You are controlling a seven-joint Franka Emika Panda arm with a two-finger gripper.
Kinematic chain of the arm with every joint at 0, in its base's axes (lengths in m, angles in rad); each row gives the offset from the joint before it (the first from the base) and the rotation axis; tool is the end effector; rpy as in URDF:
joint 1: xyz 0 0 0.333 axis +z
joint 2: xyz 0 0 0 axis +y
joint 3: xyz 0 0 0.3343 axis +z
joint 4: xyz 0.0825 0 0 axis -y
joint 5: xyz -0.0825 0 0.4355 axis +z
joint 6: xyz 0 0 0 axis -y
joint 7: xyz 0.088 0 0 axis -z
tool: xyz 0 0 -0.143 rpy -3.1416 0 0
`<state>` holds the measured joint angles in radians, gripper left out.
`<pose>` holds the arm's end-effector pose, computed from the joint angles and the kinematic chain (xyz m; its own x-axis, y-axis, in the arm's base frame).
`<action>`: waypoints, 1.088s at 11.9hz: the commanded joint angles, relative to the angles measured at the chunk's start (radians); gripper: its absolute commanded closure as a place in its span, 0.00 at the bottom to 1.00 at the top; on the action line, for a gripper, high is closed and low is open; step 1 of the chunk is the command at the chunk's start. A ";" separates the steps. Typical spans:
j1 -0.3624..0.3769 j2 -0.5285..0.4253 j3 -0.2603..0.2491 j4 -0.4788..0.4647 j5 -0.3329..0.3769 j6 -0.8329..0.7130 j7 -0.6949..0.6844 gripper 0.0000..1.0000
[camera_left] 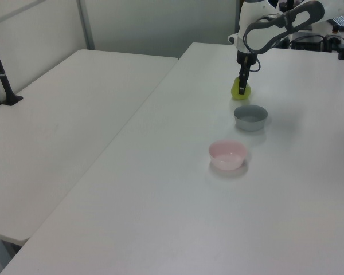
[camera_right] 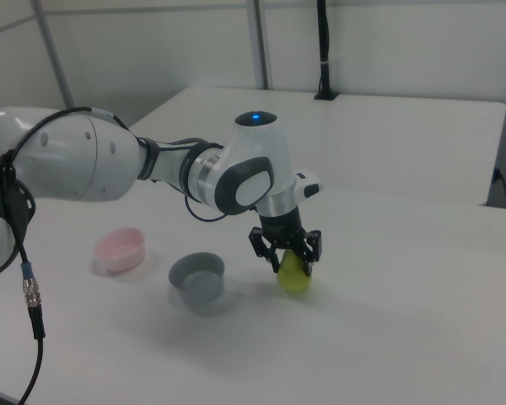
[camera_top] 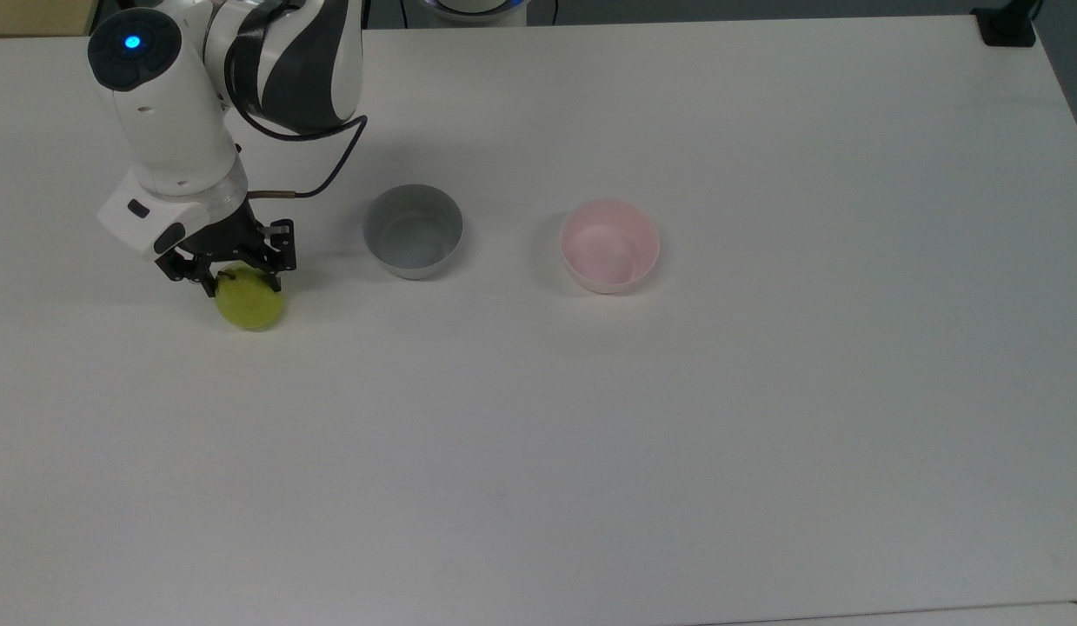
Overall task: Place the pear in the bowl
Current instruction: 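Close the gripper around the pear, then lift the held pear up off the table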
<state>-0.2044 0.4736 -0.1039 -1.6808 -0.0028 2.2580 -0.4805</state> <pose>0.7043 -0.2178 0.2903 0.9794 0.1894 0.0705 0.1826 -0.9788 0.0927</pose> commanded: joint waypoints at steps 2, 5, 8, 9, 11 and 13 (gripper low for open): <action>0.019 -0.094 -0.007 -0.016 -0.022 -0.066 0.025 0.86; 0.025 -0.174 0.003 -0.007 -0.025 -0.144 0.020 0.86; 0.028 -0.243 0.019 0.059 -0.025 -0.305 0.025 0.86; 0.028 -0.278 0.032 0.065 -0.025 -0.342 0.026 0.86; 0.028 -0.325 0.050 0.108 -0.019 -0.466 0.030 0.86; 0.049 -0.374 0.053 0.122 -0.008 -0.541 0.074 0.86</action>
<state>-0.1824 0.1552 -0.0541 -1.5606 -0.0037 1.7858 -0.4751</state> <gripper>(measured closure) 0.304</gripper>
